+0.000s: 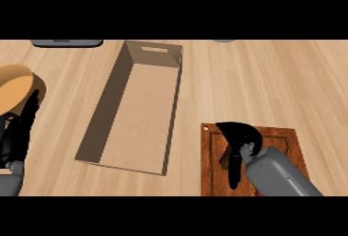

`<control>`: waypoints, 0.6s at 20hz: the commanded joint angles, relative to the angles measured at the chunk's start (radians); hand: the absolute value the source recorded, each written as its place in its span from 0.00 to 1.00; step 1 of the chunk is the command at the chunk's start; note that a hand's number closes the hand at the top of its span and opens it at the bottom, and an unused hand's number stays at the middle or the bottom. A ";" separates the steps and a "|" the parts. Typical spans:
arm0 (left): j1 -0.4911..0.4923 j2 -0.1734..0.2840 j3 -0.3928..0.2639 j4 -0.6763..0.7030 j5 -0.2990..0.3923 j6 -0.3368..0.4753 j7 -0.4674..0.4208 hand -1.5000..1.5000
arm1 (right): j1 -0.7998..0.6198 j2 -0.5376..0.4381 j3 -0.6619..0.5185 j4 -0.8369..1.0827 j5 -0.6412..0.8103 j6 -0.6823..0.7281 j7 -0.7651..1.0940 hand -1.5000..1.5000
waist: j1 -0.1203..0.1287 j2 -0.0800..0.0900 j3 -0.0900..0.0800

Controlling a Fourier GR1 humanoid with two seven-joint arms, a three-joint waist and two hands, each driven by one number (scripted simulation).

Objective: Pick the sweet potato from the cutting board and place it in the cardboard box

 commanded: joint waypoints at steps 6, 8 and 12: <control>-0.024 -0.020 0.027 0.030 -0.027 -0.004 -0.012 0.50 | 0.012 0.050 -0.001 0.094 0.109 0.008 0.095 1.00 | -0.002 0.002 0.000; 0.015 0.010 0.056 0.015 0.020 -0.064 -0.046 0.50 | -0.022 0.037 0.066 0.089 0.223 -0.041 0.014 1.00 | 0.005 0.001 0.000; -0.017 0.002 0.043 -0.028 -0.031 -0.042 0.036 0.50 | 0.005 -0.016 0.072 0.132 0.343 -0.115 -0.125 1.00 | 0.002 0.001 0.001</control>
